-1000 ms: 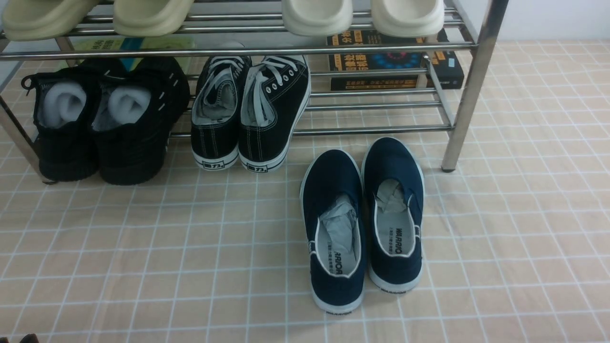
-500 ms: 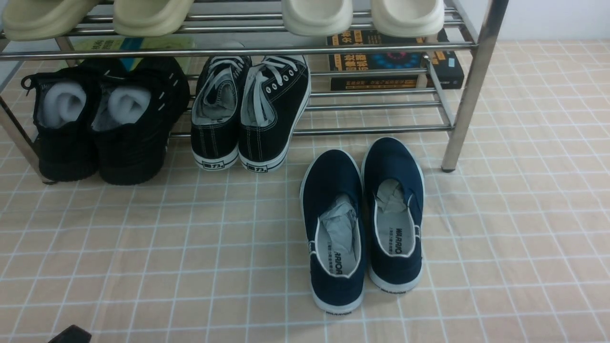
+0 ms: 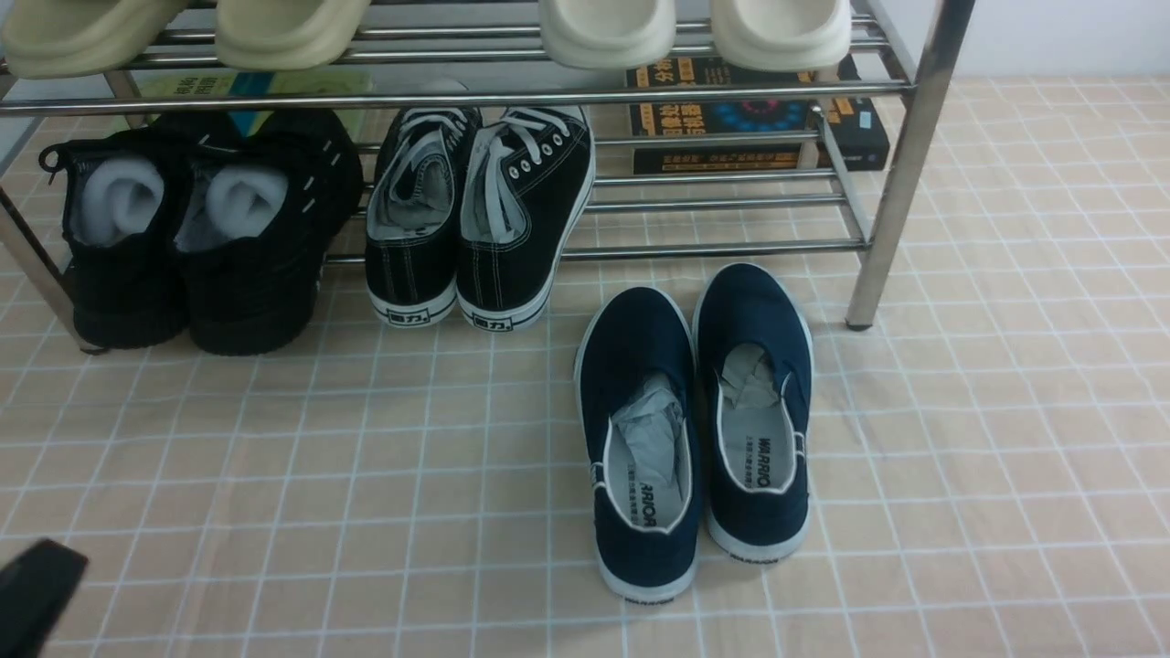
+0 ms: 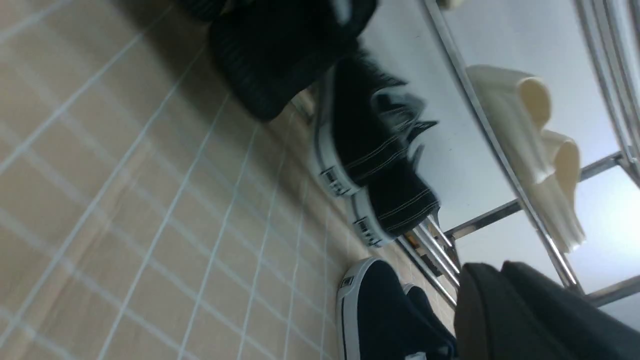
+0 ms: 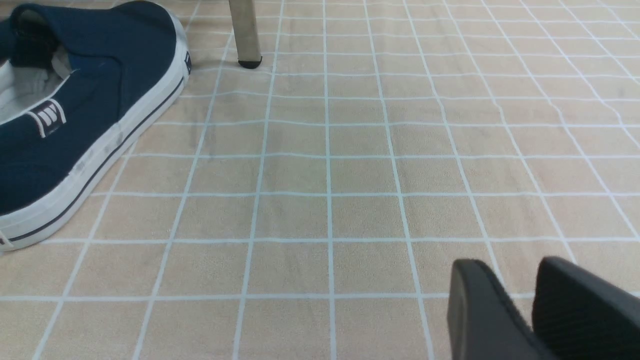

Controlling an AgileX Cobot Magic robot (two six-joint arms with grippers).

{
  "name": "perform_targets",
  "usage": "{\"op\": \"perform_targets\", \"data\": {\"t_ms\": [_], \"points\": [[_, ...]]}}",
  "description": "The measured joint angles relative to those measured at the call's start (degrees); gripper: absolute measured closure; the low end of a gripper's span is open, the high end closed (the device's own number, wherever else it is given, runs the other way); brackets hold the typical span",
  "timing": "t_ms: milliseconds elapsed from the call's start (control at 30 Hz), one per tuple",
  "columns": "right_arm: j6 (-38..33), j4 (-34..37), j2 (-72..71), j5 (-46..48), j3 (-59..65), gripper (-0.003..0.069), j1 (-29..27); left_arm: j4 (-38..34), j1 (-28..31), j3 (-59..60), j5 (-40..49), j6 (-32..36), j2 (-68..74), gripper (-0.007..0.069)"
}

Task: Take the shoes off the shelf from the light coffee tablecloth by hand.
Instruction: 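Grasp the leftmost shoe on the bottom shelf of the shoe rack with the left gripper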

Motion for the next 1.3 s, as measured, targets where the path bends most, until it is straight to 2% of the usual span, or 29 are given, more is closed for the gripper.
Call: {"op": "perform_targets", "data": {"t_ms": [67,133,167,200,333,367,500,533,600,633,700,800,867,933,967,1000,1033,1133,1200,1300], "points": [[0.0,0.0,0.0,0.0,0.0,0.0466,0.0,2.13,0.0,-3.37,2.07,0.42,2.37,0.0611],[0.0,0.0,0.0,0.0,0.0,0.0461,0.0,8.12,0.0,-9.7,9.4,0.17,10.14,0.0623],[0.0,0.0,0.0,0.0,0.0,0.0461,0.0,8.49,0.0,-10.13,10.14,0.11,10.84,0.0623],[0.0,0.0,0.0,0.0,0.0,0.0458,0.0,10.75,0.0,-13.19,16.77,-0.15,17.0,0.0623],[0.0,0.0,0.0,0.0,0.0,0.0454,0.0,17.0,0.0,-19.35,31.63,-0.07,33.35,0.0623],[0.0,0.0,0.0,0.0,0.0,0.0453,0.0,17.82,0.0,-19.69,32.1,0.08,34.11,0.0623],[0.0,0.0,0.0,0.0,0.0,0.0448,0.0,28.55,0.07,-26.26,35.62,-0.35,45.36,0.0623],[0.0,0.0,0.0,0.0,0.0,0.0449,0.0,34.16,0.91,-29.96,36.56,-2.52,49.9,0.0622],[0.0,0.0,0.0,0.01,0.0,0.0449,0.0,39.26,3.02,-34.39,38.8,-3.86,54.54,0.0616],[0.0,0.0,0.0,0.01,0.0,0.0449,0.0,39.93,3.29,-34.81,39.05,-3.86,54.98,0.0615],[0.0,0.0,0.0,0.01,0.0,0.0447,0.0,41.7,7.66,-40.0,41.0,-1.75,60.04,0.0612],[0.0,0.0,0.0,0.01,0.0,0.0445,0.0,40.52,12.35,-43.6,41.2,2.39,63.77,0.0611],[0.0,0.0,0.0,0.01,0.0,0.0442,0.0,35.46,18.16,-47.23,41.24,7.32,67.81,0.061],[0.0,0.0,0.0,0.01,0.0,0.0439,0.0,29.88,21.36,-49.69,41.18,10.77,70.38,0.061],[0.0,0.0,0.0,0.01,0.0,0.0438,0.0,28.71,21.56,-49.92,41.13,11.15,70.59,0.061],[0.0,0.0,0.0,0.01,0.0,0.0438,0.0,24.05,22.59,-51.64,40.3,13.63,72.1,0.061],[0.0,0.0,0.0,0.01,0.0,0.0437,0.0,23.48,22.7,-51.83,40.1,14.1,72.27,0.061],[0.0,0.0,0.0,0.01,0.0,0.0433,0.0,14.11,22.87,-54.48,35.12,16.11,74.41,0.0599],[0.0,0.0,0.0,0.01,0.0,0.0431,0.0,8.76,22.87,-55.07,30.74,16.38,75.72,0.0575],[0.0,0.0,0.0,0.01,0.0,0.0427,0.0,4.62,22.87,-55.2,25.66,16.52,78.27,0.0516]]}}
